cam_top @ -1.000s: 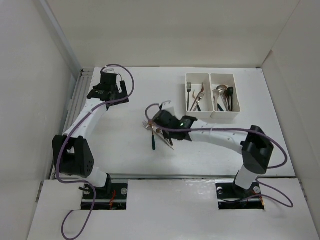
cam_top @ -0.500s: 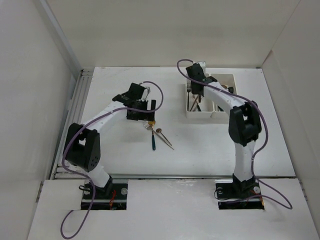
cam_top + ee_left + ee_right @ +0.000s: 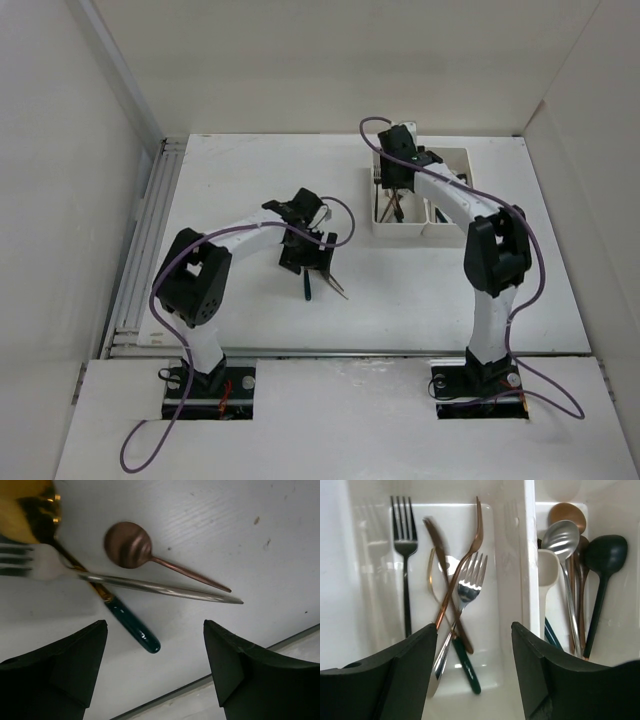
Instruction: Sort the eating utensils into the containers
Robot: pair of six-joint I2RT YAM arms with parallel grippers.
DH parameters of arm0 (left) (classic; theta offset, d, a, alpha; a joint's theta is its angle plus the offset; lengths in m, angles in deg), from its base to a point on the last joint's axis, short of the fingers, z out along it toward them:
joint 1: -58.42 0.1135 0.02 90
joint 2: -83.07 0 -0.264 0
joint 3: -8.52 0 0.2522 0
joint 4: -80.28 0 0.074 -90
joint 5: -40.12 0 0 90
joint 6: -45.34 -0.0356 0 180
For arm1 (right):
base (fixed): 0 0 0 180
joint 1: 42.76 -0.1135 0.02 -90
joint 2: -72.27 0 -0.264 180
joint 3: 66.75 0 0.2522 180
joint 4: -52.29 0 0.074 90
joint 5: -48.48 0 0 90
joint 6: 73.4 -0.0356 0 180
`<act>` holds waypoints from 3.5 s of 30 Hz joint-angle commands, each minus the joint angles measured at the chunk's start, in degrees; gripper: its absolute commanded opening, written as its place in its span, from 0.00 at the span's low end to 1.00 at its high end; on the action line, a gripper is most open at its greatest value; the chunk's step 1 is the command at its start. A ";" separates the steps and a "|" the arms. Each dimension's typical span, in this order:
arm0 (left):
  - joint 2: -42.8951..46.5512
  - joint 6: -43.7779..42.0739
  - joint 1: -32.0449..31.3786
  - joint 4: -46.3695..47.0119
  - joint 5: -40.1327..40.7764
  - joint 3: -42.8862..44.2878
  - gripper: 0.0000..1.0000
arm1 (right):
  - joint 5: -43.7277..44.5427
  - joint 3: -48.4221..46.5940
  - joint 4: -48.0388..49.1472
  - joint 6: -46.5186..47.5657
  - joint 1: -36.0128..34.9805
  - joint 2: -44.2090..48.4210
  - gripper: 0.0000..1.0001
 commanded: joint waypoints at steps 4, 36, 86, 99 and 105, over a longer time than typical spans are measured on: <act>-1.75 0.66 -1.79 -2.16 0.72 2.33 0.66 | -0.76 6.02 2.89 -1.85 -1.21 10.43 0.67; -10.64 -21.11 -0.21 -4.36 22.84 16.37 0.00 | -1.37 11.48 3.42 -2.90 -1.21 23.36 0.67; 8.00 2.07 11.93 8.21 -24.68 25.01 0.00 | -46.45 22.29 32.23 -11.25 -17.02 31.37 0.88; 9.58 3.74 13.06 9.35 -26.43 22.72 0.00 | -32.40 20.45 29.08 -15.83 -18.61 25.39 0.71; 9.58 3.21 13.06 8.74 -23.54 22.72 0.00 | -30.29 20.53 26.20 -15.21 -18.61 26.00 0.66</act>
